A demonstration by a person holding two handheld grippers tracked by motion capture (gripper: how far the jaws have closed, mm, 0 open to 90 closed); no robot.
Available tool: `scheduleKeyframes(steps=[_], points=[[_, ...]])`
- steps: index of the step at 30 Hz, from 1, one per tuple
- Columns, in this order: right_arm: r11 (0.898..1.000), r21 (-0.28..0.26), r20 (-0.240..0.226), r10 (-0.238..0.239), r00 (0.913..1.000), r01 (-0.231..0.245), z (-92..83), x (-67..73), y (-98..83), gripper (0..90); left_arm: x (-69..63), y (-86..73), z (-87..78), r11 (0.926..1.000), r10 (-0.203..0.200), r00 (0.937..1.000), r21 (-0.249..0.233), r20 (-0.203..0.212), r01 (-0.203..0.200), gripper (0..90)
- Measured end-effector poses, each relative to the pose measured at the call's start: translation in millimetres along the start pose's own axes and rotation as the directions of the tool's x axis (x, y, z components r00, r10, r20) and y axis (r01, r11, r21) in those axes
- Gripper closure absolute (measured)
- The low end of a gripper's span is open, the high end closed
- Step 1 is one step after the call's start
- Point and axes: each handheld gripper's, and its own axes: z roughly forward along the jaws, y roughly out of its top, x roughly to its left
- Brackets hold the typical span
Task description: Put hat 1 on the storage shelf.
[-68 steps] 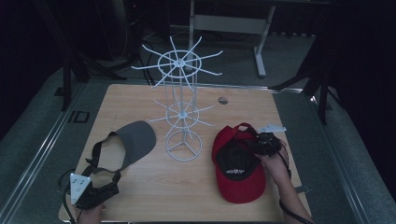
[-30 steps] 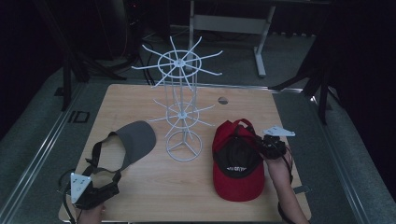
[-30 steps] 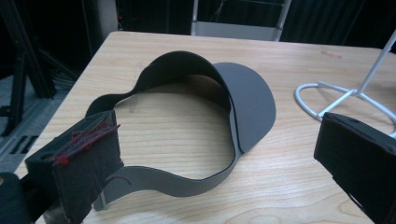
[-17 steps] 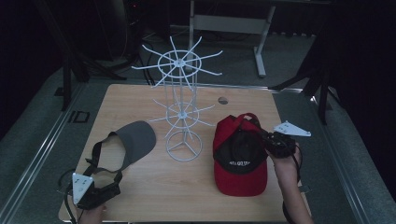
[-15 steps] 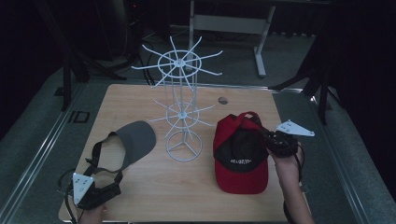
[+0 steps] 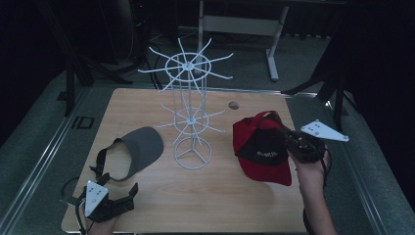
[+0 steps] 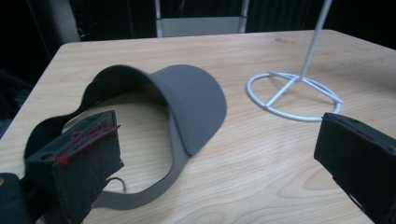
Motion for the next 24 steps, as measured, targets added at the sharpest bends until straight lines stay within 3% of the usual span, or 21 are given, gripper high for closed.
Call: scheduleKeyframes(steps=[6, 10, 11, 12, 15, 17, 18, 20, 21, 22, 24], points=[[1.000, -0.018, 0.003, 0.003, 1.0000, -0.003, -7.1, -2.9, 7.8, 83.6, -16.3, 16.7, -2.8, 0.9989, 0.045, 0.9977, -0.016, 0.052, -0.044, 0.7], [0.999, -0.034, -0.006, 0.014, 0.9999, -0.014, -13.1, -4.4, 13.9, 83.6, -29.7, 34.8, -5.0, 0.9970, 0.071, 0.9914, -0.037, 0.110, -0.068, 0.7], [0.999, -0.036, -0.008, 0.012, 0.9999, -0.013, -14.4, -3.9, 14.9, 83.6, -35.8, 44.3, -6.0, 0.9957, 0.086, 0.9857, -0.046, 0.145, -0.080, 2.9], [0.999, -0.036, -0.008, 0.012, 0.9999, -0.013, -14.4, -3.9, 14.9, 83.6, -35.8, 44.3, -6.0, 0.9957, 0.086, 0.9857, -0.046, 0.145, -0.080, 4.0], [0.999, -0.046, -0.018, 0.000, 0.9998, -0.001, -18.4, -0.7, 17.7, 83.5, -45.9, 58.3, -6.2, 0.9933, 0.105, 0.9766, -0.067, 0.188, -0.094, 4.0], [0.999, -0.049, -0.014, -0.011, 0.9998, 0.010, -21.8, 2.0, 20.9, 83.5, -53.4, 72.9, -4.4, 0.9944, 0.099, 0.9648, -0.060, 0.244, -0.087, 4.0], [0.999, -0.051, -0.016, -0.012, 0.9998, 0.011, -22.8, 2.3, 21.9, 83.5, -53.4, 72.9, -4.4, 0.9944, 0.099, 0.9648, -0.060, 0.244, -0.087, 4.0], [0.999, -0.049, -0.018, -0.010, 0.9998, 0.009, -23.8, 2.5, 23.0, 83.5, -59.0, 81.6, -2.3, 0.9953, 0.094, 0.9585, -0.049, 0.269, -0.084, 4.0], [0.999, -0.054, -0.020, -0.010, 0.9998, 0.009, -25.5, 3.3, 24.4, 83.5, -65.0, 88.6, -0.9, 0.9934, 0.112, 0.9537, -0.057, 0.279, -0.100, 4.3], [0.998, -0.055, -0.023, -0.010, 0.9997, 0.008, -26.1, 3.4, 25.0, 83.5, -65.0, 88.6, -0.9, 0.9934, 0.112, 0.9537, -0.057, 0.279, -0.100, 4.3], [0.998, -0.057, -0.026, -0.006, 0.9996, 0.005, -27.5, 4.0, 25.8, 83.5, -71.9, 97.7, 2.7, 0.9931, 0.114, 0.9439, -0.060, 0.310, -0.100, 4.4]])
